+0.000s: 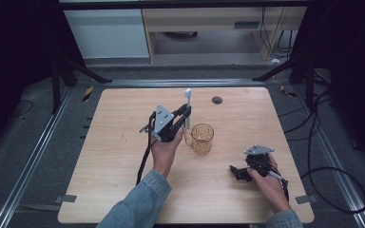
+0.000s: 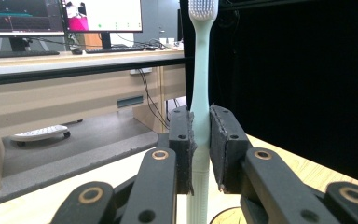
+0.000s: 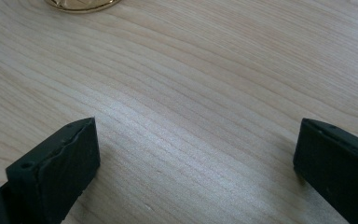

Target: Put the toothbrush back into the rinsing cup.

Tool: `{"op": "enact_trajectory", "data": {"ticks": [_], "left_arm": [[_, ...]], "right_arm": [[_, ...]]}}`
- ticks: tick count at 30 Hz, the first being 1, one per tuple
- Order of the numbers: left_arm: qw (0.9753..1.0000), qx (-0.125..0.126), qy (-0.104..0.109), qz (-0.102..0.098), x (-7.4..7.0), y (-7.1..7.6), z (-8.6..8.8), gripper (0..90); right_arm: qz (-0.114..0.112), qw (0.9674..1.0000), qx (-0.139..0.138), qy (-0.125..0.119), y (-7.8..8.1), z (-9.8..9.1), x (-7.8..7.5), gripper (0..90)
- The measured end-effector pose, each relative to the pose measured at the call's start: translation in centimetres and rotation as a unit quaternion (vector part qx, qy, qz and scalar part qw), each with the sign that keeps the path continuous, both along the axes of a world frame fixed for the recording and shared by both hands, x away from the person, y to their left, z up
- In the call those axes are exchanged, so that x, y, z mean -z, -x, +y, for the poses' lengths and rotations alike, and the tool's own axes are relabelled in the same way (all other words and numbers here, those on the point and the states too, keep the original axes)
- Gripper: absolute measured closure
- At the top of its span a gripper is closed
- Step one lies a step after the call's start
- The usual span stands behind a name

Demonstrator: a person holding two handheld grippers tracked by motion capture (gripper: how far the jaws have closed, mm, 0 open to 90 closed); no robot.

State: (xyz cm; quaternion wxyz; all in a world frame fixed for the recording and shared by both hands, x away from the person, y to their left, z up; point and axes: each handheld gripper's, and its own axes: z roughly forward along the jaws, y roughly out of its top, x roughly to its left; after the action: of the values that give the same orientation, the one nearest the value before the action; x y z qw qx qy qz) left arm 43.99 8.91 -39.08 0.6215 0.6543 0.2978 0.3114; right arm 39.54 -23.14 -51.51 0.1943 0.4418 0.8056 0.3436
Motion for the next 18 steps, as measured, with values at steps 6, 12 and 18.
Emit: {"op": "enact_trajectory", "data": {"ticks": [6, 12, 18], "left_arm": [[1.0, -0.001, -0.004, 0.004, 0.64, -0.34, -0.21, 78.7], [1.0, -0.003, -0.002, 0.006, 0.85, -0.57, -0.06, 78.8], [1.0, -0.001, -0.008, 0.003, 0.78, -0.51, -0.07, 78.8]], "right_arm": [[0.0, 1.0, -0.001, 0.001, 0.0, -0.01, -0.01, 0.7], [-0.001, 1.0, -0.002, 0.002, 0.01, -0.01, -0.01, 0.7], [-0.001, 1.0, -0.004, 0.003, 0.01, -0.02, -0.01, 0.7]]}}
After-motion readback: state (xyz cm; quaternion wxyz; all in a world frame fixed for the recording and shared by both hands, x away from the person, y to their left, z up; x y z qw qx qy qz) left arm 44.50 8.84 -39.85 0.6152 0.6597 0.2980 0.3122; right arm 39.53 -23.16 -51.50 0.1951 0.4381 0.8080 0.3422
